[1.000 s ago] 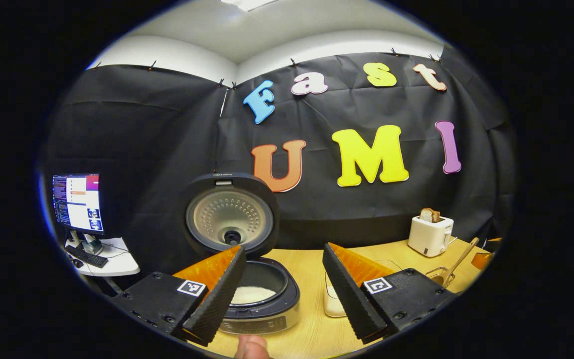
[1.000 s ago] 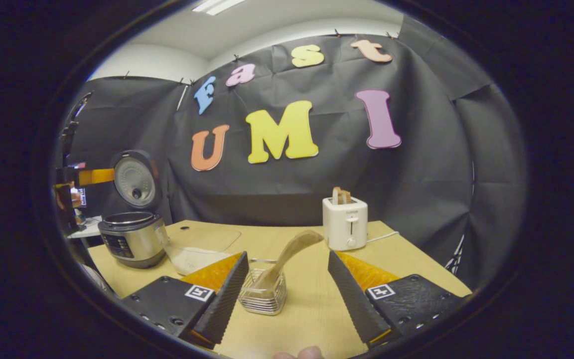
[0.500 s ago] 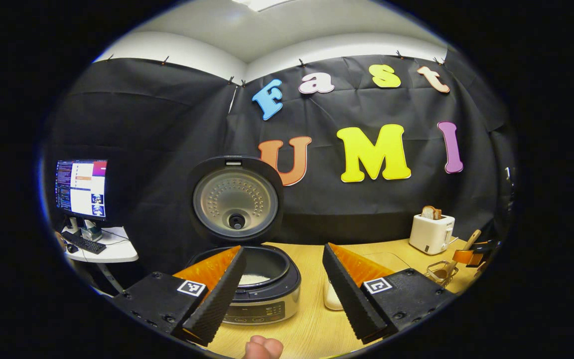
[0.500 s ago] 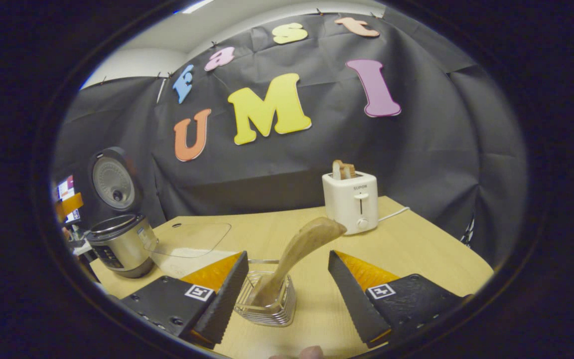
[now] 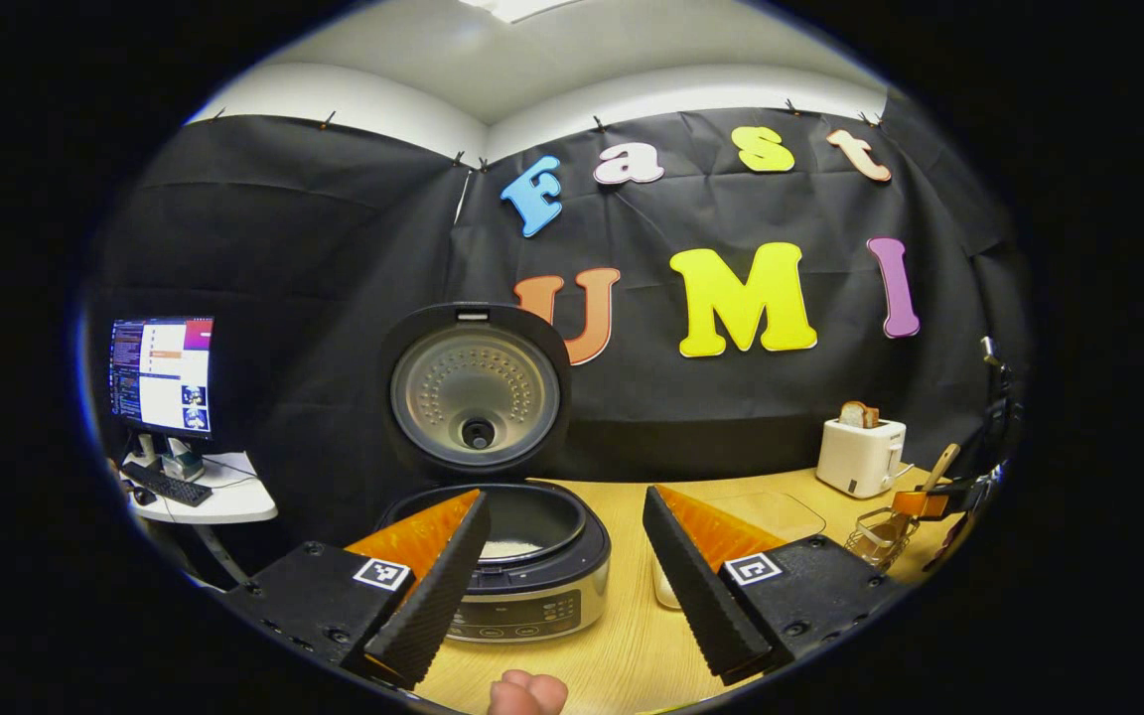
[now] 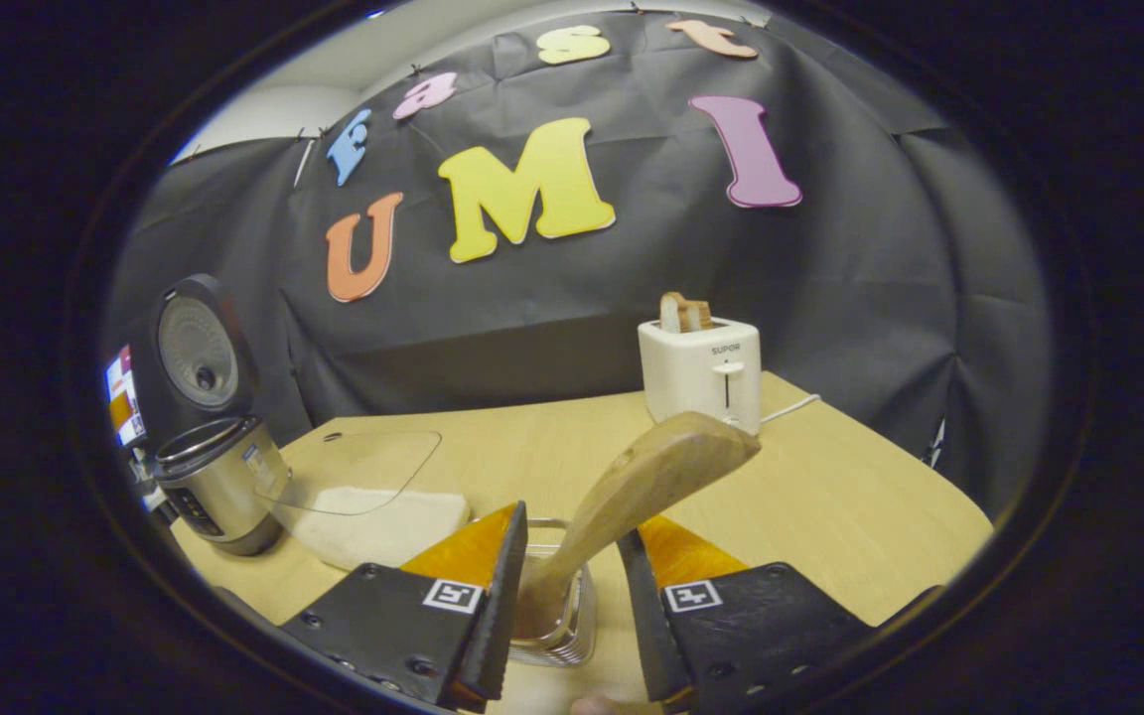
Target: Close the left gripper, press the button to open the rice cooker; take a wooden spoon from the chopstick holder with the right hand, scoop a spoonful of rice and pour it into the rice cooker, then put the wooden spoon back into the chopstick holder.
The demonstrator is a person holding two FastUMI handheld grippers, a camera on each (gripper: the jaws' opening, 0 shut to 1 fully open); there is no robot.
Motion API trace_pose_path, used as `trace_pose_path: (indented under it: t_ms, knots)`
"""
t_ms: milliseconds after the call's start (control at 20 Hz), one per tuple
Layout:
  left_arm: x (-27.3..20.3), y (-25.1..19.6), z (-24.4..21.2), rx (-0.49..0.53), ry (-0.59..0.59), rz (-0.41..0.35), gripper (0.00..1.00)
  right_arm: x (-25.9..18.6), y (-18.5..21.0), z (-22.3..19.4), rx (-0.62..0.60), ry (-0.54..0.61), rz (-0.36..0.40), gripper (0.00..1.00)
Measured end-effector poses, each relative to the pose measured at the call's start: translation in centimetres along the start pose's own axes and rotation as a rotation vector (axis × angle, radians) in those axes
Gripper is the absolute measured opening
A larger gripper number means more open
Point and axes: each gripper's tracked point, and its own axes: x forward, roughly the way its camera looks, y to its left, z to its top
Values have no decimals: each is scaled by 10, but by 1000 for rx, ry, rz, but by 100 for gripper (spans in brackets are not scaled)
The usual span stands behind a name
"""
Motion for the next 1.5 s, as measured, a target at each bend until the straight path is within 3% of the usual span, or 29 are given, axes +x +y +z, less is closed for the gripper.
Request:
trace_pose_path:
  t_ms: [50, 100, 250, 300, 400, 1000, 1300, 1500]
  knots:
    - [0, 0, 0, -5, 0, -3, 99, 7, 4, 0, 7, -4, 6, 51]
    - [0, 0, 0, -7, 1, -7, 99, 0, 2, 2, -2, -6, -1, 30]
    - [0, 0, -1, -8, 7, -15, 99, -7, 14, 11, 19, -36, 54, 22]
    - [-1, 0, -1, -12, 7, -17, 99, -6, 17, 11, 11, -31, 50, 6]
    - [-1, 2, -1, -25, 10, -18, 99, -7, 21, 10, -24, -34, 56, 0]
    - [-4, 22, 5, -5, 0, 4, 99, -32, 35, 66, -57, -107, 45, 0]
    - [-6, 29, 3, 6, 14, -11, 99, -31, 92, 133, -90, -178, 129, 2]
    - [-9, 33, 4, 34, 22, -14, 99, 0, 151, 144, -135, -165, 199, 1]
